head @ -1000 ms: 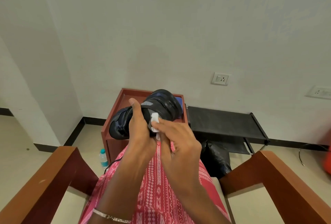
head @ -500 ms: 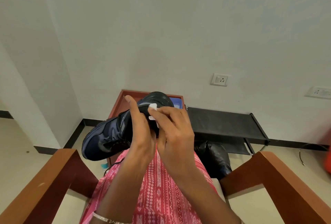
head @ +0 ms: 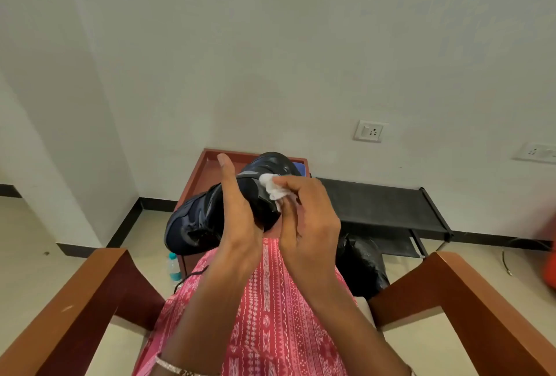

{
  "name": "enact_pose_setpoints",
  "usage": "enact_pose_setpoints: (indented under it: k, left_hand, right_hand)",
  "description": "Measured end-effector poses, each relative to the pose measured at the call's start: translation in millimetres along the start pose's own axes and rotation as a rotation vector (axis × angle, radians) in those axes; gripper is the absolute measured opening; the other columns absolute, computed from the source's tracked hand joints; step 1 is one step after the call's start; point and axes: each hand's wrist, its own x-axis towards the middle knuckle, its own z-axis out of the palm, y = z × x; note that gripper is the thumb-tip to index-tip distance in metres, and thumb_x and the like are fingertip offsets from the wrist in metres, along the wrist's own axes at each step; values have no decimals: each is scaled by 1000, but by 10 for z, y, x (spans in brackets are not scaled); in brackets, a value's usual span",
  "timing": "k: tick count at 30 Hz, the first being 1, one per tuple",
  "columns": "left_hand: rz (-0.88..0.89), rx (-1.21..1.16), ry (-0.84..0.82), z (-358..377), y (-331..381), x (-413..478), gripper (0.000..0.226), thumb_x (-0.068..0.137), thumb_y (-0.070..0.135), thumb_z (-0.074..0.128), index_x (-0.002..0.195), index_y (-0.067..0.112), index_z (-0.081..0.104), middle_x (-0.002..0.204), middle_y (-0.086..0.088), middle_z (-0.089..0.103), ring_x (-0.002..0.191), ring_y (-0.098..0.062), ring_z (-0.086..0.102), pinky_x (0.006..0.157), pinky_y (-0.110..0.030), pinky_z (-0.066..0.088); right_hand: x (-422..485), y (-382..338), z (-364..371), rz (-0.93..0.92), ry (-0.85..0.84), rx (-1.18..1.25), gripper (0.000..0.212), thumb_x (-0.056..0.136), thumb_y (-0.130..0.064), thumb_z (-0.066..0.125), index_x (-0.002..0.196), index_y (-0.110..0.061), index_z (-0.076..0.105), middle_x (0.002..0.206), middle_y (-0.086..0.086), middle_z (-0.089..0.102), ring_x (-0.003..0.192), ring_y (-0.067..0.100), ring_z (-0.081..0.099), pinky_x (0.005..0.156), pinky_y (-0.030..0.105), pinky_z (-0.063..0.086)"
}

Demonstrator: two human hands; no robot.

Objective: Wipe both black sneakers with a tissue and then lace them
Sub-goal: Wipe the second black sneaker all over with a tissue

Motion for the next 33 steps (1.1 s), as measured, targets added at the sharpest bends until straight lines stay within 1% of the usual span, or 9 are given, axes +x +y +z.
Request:
enact_pose_setpoints:
  k: [7, 10, 12, 16, 19, 23, 27, 30, 33]
  left_hand:
    - [37, -3, 42, -23, -7, 10, 87, 78, 82, 46, 120, 9, 69, 114, -15, 74, 106, -26, 71, 100, -44, 52]
    - [6, -17, 27, -86, 17, 71, 83, 81, 84, 42, 88, 10, 80, 89, -14, 76, 72, -22, 73, 70, -36, 59]
    - [-22, -50, -18, -87, 24, 67, 86, 81, 84, 41, 78, 8, 80, 78, -13, 74, 60, -19, 69, 58, -30, 56]
    - [0, -74, -5, -32, 30, 5, 81, 86, 78, 43, 106, 5, 74, 104, -16, 76, 90, -25, 74, 82, -37, 57]
    - [38, -80, 10, 12, 42, -35, 76, 88, 73, 45, 112, 6, 70, 108, -16, 75, 99, -27, 73, 89, -40, 55]
    - [77, -94, 38, -19, 104, -28, 75, 87, 74, 46, 112, 7, 72, 115, -19, 73, 108, -30, 70, 101, -47, 52]
    - [98, -91, 49, 12, 104, -45, 60, 89, 69, 47, 96, 17, 75, 100, -11, 78, 96, -27, 74, 94, -48, 54]
    - [80, -49, 24, 42, 80, -46, 65, 88, 70, 47, 105, 13, 73, 106, -13, 76, 102, -28, 73, 96, -47, 54]
    - [83, -23, -9, 32, 78, -52, 66, 92, 67, 44, 109, 9, 71, 110, -15, 75, 102, -27, 72, 92, -41, 54]
  right_hand:
    - [7, -15, 20, 64, 10, -114, 31, 92, 4, 59, 113, -15, 71, 108, -6, 64, 103, 9, 58, 87, 21, 50]
    - [-170, -133, 7, 101, -50, -14, 30, 92, 6, 63, 112, -14, 71, 110, -5, 63, 106, 9, 61, 89, 22, 52]
    - [-200, -194, 9, 58, -71, -2, 31, 90, 7, 64, 112, -13, 72, 110, -3, 64, 107, 10, 61, 91, 19, 51]
    - [7, -117, 27, -30, 9, -103, 29, 91, 0, 56, 110, -11, 74, 105, 1, 66, 102, 13, 58, 91, 20, 49]
    - [167, -20, 15, -88, 45, -174, 32, 92, -7, 49, 110, -9, 75, 101, 3, 66, 97, 17, 57, 84, 27, 50]
    - [12, 60, 10, -126, 24, -178, 23, 92, 0, 61, 111, -5, 73, 104, 7, 66, 98, 18, 59, 84, 30, 52]
    - [-195, 118, -28, -37, 36, -156, 18, 91, 0, 65, 107, -4, 71, 104, 6, 67, 99, 17, 63, 84, 31, 54]
    - [-40, 7, -52, -33, 63, -144, 19, 92, -1, 64, 109, -3, 72, 104, 6, 64, 96, 17, 62, 85, 27, 54]
    - [157, -133, -27, -42, -26, -220, 21, 93, -1, 64, 112, -7, 72, 104, 4, 61, 97, 15, 58, 83, 26, 51]
